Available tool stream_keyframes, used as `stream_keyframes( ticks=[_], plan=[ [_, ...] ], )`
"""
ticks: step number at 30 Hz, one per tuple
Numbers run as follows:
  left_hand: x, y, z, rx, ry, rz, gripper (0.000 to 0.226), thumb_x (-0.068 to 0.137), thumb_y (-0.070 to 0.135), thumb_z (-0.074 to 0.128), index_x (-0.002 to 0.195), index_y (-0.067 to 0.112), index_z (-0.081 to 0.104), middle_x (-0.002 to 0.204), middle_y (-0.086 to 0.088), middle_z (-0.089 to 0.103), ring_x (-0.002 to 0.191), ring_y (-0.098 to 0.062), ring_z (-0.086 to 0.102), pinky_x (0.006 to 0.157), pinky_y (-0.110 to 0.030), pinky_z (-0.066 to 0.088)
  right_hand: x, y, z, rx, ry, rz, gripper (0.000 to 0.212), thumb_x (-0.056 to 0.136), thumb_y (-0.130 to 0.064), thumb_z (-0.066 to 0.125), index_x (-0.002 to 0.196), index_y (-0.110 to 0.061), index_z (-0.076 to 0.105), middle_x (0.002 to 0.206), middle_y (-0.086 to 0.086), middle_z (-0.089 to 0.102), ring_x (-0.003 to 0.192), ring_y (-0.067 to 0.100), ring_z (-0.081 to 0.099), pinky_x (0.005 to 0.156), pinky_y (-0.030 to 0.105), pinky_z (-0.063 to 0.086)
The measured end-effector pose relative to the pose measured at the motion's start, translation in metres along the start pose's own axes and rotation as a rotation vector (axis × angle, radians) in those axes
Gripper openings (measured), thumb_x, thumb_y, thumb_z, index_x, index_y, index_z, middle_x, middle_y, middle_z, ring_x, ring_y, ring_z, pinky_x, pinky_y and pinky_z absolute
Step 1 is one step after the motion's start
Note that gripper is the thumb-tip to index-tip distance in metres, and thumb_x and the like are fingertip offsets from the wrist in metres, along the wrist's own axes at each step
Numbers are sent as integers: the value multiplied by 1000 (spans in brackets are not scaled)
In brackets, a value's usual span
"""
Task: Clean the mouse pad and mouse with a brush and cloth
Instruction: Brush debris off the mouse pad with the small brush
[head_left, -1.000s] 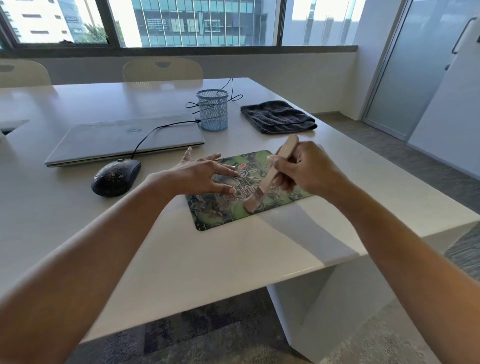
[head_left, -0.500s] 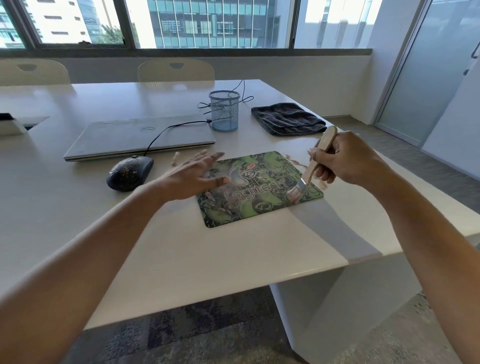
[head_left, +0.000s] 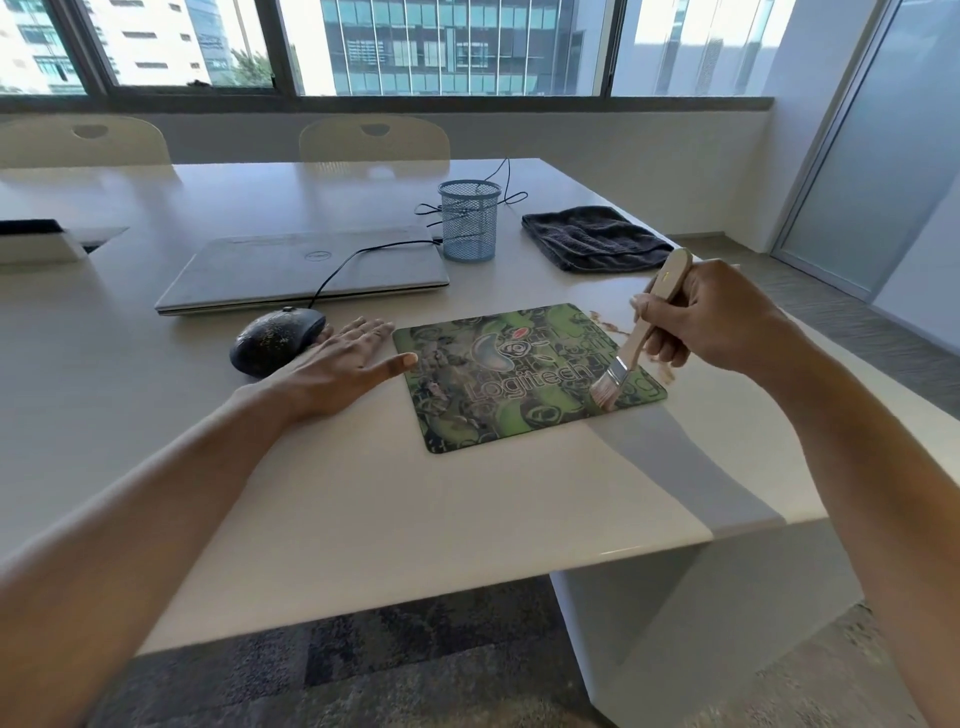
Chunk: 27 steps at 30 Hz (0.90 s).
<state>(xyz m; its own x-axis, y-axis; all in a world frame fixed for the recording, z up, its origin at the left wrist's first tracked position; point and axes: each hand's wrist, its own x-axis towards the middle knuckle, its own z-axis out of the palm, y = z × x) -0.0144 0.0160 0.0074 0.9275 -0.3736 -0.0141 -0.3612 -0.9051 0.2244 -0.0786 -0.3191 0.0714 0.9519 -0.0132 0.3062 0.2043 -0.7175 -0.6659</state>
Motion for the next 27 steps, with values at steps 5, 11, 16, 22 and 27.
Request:
stream_keyframes(
  ticks=[5,11,16,22,27],
  plan=[
    [4,0,0,4,17,4,72,90,56,27,148,14,18,157,-3,9,145,-11,3,117,-35,0,-9,-16,11,181,41,-30,27,91,-20,57,66,-13,62,46,-2,63,39,8,57,41,15,46],
    [4,-1,1,-14,38,5,69,91,55,25,147,15,22,157,-1,12,144,-9,3,116,-35,0,-18,-34,45,325,-47,-66,26,91,-16,56,65,-14,61,50,0,63,40,12,56,42,19,46],
    [5,-3,1,-18,39,5,78,84,62,21,147,16,23,157,-1,13,144,-9,5,117,-33,2,-12,-8,22,209,-32,5,27,90,-20,58,64,-15,63,49,0,65,39,9,56,41,15,44],
    [6,-4,2,-11,42,12,81,82,64,20,147,15,23,157,-2,14,144,-10,7,117,-30,4,-4,31,-20,109,38,134,27,90,-18,58,67,-6,63,45,-1,63,38,9,57,41,18,47],
    [5,-4,3,-9,53,15,74,88,59,25,147,14,23,156,-3,15,144,-10,7,116,-27,4,1,22,-22,110,48,67,28,91,-15,56,65,-6,61,42,-6,62,34,4,54,37,13,44]
  ],
)
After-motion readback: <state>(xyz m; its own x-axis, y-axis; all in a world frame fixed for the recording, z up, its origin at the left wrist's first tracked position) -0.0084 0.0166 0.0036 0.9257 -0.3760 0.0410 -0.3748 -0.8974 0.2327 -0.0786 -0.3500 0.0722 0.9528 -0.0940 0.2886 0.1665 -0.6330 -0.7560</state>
